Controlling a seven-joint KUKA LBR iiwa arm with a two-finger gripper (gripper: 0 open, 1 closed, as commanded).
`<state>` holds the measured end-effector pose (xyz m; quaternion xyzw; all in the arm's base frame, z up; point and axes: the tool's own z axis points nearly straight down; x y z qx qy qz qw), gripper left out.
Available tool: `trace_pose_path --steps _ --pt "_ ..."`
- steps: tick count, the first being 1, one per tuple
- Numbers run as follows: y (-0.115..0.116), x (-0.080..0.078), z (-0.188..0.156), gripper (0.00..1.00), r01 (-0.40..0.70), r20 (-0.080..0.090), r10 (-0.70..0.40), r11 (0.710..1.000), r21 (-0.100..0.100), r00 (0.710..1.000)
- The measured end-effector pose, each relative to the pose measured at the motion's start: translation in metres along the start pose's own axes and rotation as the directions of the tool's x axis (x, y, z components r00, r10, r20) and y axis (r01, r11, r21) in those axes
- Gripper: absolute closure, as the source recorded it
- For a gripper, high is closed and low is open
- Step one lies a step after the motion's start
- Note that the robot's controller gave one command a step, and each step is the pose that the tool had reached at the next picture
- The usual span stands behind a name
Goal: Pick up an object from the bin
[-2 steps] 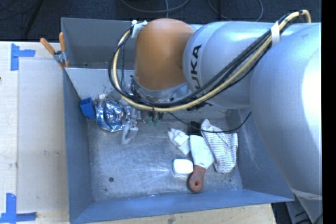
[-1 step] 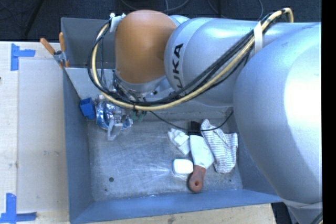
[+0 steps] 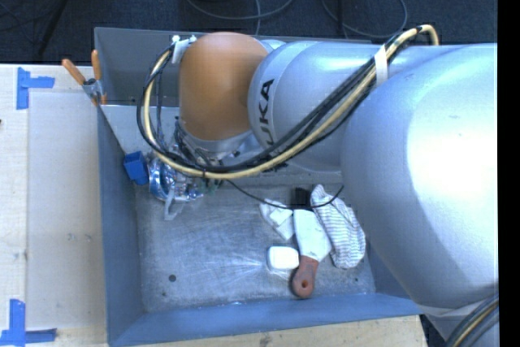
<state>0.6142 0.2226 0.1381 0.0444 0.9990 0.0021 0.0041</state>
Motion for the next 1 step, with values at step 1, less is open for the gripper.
trace_pose_path --steps 1 --pt "-0.0148 0.0074 0.0364 1.0 -0.19 -0.01 0.19 0.982 0.007 0.982"
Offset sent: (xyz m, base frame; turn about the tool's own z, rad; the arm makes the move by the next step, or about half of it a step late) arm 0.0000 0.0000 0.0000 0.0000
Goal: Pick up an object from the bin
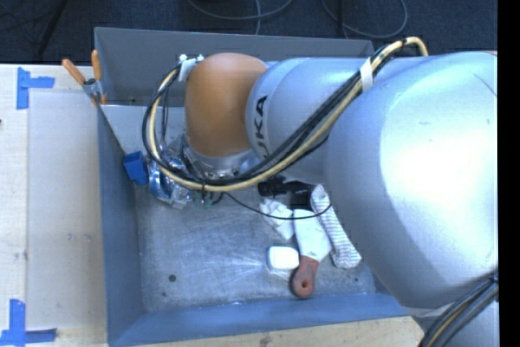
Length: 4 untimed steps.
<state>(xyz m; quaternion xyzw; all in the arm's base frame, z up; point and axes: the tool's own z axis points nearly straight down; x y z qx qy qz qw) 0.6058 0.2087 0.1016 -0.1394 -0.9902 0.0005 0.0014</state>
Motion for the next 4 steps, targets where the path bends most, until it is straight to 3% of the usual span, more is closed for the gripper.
trace_pose_path --steps 1,2,3,4 --pt "0.0 0.0 0.0 1.0 0.0 0.0 0.0 1.0 0.0 1.0" --pt "0.003 0.002 -0.036 1.0 0.013 -0.003 -0.013 1.0 0.002 1.0" --pt "0.003 0.006 -0.072 1.0 -0.007 0.005 0.007 1.0 -0.003 1.0" --pt "-0.001 0.007 -0.083 1.0 -0.019 0.002 0.019 1.0 -0.002 1.0"
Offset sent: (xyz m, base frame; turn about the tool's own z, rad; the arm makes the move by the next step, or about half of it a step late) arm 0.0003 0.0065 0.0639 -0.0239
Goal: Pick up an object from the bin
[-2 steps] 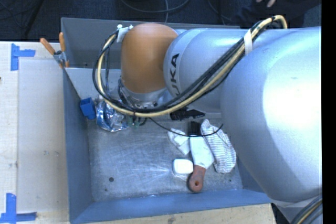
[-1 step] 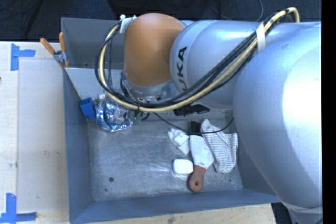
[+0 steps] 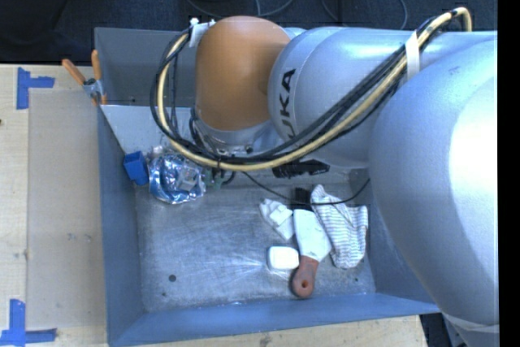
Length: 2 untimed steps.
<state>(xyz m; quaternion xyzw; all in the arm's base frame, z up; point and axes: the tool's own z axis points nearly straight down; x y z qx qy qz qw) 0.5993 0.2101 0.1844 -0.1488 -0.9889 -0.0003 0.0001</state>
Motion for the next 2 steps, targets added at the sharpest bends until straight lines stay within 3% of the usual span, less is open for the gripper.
trace_pose_path --steps 1,2 --pt "0.0 -0.002 -0.006 1.0 -0.006 0.002 0.006 1.0 -0.001 1.0" --pt "0.014 -0.001 -0.007 1.0 0.124 0.002 -0.124 0.992 0.001 0.992"
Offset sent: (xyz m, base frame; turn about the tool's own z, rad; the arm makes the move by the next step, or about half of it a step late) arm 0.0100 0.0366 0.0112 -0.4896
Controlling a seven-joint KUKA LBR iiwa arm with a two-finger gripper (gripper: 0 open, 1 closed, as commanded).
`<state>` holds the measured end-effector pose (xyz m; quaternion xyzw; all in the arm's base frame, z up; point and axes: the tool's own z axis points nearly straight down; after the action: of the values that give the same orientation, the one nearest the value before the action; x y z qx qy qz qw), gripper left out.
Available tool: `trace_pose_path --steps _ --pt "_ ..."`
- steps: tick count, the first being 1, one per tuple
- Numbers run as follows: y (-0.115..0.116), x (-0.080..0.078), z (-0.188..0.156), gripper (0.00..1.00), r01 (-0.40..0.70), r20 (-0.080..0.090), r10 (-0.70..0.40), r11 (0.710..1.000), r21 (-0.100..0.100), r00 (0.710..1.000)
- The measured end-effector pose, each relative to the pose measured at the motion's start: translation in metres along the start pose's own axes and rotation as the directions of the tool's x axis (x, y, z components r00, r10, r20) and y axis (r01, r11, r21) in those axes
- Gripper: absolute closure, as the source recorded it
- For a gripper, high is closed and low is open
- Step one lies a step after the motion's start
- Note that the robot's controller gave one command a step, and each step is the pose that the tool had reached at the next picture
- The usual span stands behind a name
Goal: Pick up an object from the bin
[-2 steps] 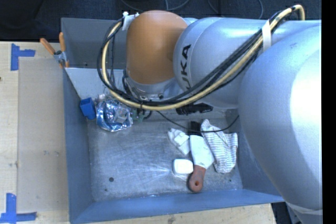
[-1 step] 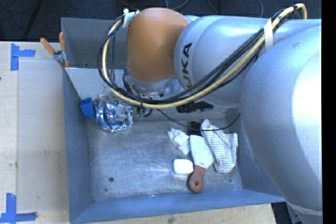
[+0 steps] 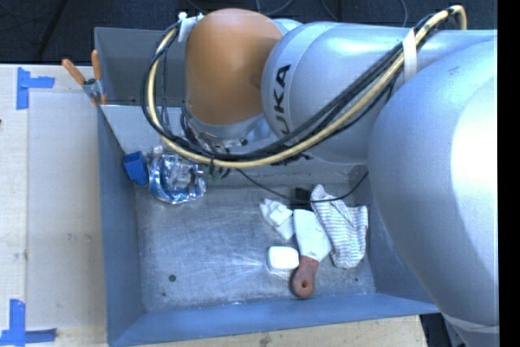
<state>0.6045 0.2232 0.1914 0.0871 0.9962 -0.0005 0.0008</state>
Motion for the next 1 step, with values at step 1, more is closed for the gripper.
trace_pose_path --steps 1 --pt "-0.0125 -0.0062 -0.0005 1.0 0.236 -0.002 -0.236 0.972 -0.003 0.972"
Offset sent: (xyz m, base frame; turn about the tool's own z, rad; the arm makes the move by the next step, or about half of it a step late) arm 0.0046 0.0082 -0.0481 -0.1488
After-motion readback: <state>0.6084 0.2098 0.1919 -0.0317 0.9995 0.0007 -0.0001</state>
